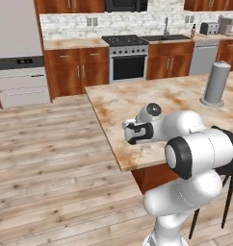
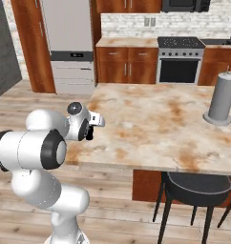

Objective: Place the large bottle from the dining counter next to the other large bottle outside the sink, and place the small bottle from the dining counter next to the other small bottle inside the sink.

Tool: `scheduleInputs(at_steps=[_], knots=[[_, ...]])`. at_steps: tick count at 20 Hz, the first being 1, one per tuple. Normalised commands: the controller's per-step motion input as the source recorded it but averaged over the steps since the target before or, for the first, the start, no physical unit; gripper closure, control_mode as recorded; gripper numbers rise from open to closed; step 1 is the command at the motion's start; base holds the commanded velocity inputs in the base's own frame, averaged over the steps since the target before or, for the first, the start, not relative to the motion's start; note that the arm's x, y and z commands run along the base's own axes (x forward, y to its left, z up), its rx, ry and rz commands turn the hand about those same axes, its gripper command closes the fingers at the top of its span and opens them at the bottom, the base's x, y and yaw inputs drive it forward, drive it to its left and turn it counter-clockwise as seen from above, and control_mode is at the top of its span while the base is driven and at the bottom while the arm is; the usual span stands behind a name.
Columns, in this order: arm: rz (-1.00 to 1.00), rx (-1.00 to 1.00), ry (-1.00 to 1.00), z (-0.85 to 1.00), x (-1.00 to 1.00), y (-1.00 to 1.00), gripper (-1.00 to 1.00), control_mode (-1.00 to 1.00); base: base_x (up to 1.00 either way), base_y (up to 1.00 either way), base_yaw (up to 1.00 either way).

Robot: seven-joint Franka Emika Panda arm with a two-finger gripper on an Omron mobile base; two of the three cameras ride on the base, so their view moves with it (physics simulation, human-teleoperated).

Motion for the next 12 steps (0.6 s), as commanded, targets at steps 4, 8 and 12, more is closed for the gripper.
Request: scheduleInputs(at_steps=[4, 8, 12], knots=[[0.0, 0.0, 0.0, 0.0, 0.0, 0.0, 1.0, 1.0, 0.0, 1.0, 0.0], [0.0, 0.0, 0.0, 0.0, 0.0, 0.0, 1.0, 1.0, 0.0, 1.0, 0.0], [0.0, 0.0, 0.0, 0.0, 0.0, 0.0, 1.0, 1.0, 0.24, 0.95, 0.0]])
